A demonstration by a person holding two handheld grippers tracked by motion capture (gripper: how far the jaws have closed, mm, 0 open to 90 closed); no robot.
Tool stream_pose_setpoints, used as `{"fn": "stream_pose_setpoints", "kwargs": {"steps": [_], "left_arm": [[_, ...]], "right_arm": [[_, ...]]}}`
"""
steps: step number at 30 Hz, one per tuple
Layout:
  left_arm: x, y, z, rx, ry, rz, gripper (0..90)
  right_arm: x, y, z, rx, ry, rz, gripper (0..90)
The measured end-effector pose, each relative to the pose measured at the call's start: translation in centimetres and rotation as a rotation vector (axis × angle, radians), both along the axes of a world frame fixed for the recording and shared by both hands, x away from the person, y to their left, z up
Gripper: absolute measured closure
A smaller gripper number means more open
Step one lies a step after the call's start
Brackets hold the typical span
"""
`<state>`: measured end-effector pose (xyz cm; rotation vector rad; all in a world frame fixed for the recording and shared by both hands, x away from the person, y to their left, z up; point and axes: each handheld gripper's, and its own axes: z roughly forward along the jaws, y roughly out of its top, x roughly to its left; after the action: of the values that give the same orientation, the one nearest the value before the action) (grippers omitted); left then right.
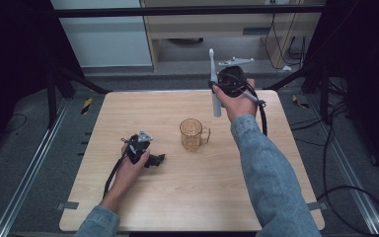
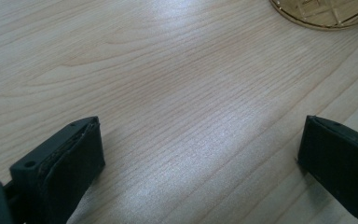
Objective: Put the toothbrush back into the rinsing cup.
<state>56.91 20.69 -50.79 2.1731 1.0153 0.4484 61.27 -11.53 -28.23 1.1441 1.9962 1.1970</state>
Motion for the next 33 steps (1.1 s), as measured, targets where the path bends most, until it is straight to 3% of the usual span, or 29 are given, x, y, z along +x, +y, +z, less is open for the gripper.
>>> {"fn": "stream_pose_setpoints", "kwargs": {"steps": [19,30,33], "left_arm": [[0.0,0.0,0.0,0.0,0.0,-0.002,0.0],[0.1,0.0,0.0,0.001,0.0,-0.005,0.0],[0.1,0.0,0.0,0.001,0.0,-0.004,0.0]], "right_arm": [[-0.2,1.2,0.1,0.019,-0.026,0.016,67.4],[-0.6,3.0,0.0,0.057,-0.033,0.054,67.4],[-0.8,3.7,0.0,0.047,-0.042,0.068,67.4]]}}
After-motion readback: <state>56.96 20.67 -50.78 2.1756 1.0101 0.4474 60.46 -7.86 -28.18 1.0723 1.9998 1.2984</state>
